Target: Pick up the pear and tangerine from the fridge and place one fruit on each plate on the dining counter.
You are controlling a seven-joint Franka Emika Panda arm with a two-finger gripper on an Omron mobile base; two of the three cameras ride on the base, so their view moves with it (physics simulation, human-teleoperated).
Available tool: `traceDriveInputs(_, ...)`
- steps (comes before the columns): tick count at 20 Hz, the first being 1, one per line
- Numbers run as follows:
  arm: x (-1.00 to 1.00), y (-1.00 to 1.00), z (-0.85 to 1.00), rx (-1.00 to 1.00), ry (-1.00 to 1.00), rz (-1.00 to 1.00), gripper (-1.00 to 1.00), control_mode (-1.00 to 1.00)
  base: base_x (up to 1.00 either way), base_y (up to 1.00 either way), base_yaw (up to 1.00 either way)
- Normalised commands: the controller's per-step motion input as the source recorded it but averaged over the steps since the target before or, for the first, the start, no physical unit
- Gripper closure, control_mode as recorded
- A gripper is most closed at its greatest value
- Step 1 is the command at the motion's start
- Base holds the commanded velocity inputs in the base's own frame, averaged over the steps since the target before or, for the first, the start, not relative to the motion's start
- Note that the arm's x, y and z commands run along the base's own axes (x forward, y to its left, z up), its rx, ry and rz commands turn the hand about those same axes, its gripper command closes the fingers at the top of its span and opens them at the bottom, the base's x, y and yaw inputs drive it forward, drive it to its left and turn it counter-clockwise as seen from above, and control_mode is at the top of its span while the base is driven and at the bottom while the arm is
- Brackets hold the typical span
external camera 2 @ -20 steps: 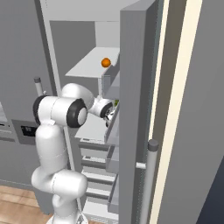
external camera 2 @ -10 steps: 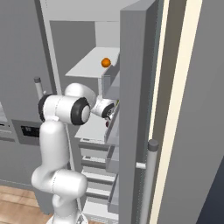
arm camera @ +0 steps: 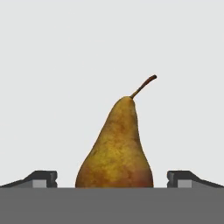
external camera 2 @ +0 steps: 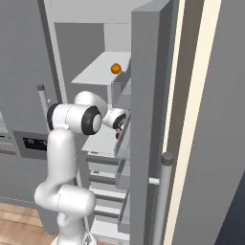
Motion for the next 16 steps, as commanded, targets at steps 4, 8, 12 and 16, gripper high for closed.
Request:
traceDriveInputs(4,0.0,0.0,-0.24,0.0,0.0,0.0,-1.0,-1.0,0.0,0.0,0.0)
traceDriveInputs(8,0.0,0.0,-0.31,0.0,0.0,0.0,1.0,-1.0,0.0,0.0,0.0)
traceDriveInputs(12,0.0,0.0,-0.24,0.0,0.0,0.0,1.0,-1.0,0.0,0.0,0.0)
traceDriveInputs(16,0.0,0.0,-0.09,0.0,0.0,0.0,1.0,-1.0,0.0,0.0,0.0)
